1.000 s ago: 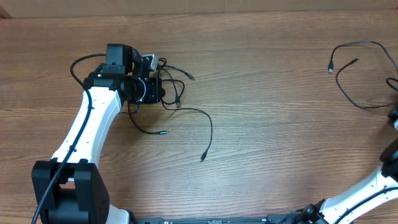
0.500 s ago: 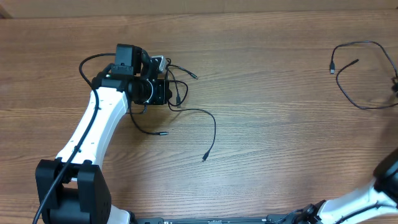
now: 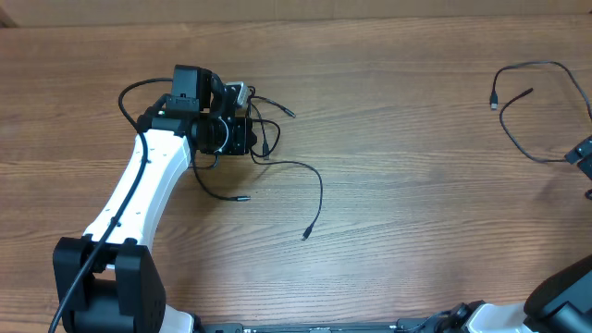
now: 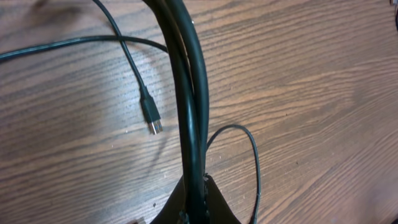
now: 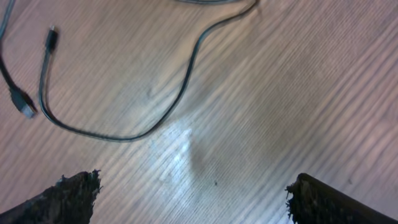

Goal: Untangle cables

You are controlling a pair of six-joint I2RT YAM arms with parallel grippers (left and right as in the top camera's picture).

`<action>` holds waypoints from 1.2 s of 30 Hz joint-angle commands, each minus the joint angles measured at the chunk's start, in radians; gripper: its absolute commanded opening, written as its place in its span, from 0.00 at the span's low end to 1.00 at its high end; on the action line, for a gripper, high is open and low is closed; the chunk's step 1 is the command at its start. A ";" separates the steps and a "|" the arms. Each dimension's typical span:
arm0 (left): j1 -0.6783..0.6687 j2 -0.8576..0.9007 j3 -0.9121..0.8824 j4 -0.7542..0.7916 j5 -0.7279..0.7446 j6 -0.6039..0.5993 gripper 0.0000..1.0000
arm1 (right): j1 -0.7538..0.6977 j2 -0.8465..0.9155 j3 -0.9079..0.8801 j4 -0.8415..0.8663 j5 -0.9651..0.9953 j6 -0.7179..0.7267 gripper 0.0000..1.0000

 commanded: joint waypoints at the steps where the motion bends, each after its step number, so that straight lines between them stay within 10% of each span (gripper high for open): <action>1: -0.009 0.005 0.004 0.026 0.029 -0.008 0.04 | -0.001 0.012 -0.004 -0.048 0.083 -0.007 1.00; 36: -0.013 0.005 0.004 0.068 0.045 -0.023 0.04 | 0.183 0.476 -0.016 0.777 -0.279 0.098 1.00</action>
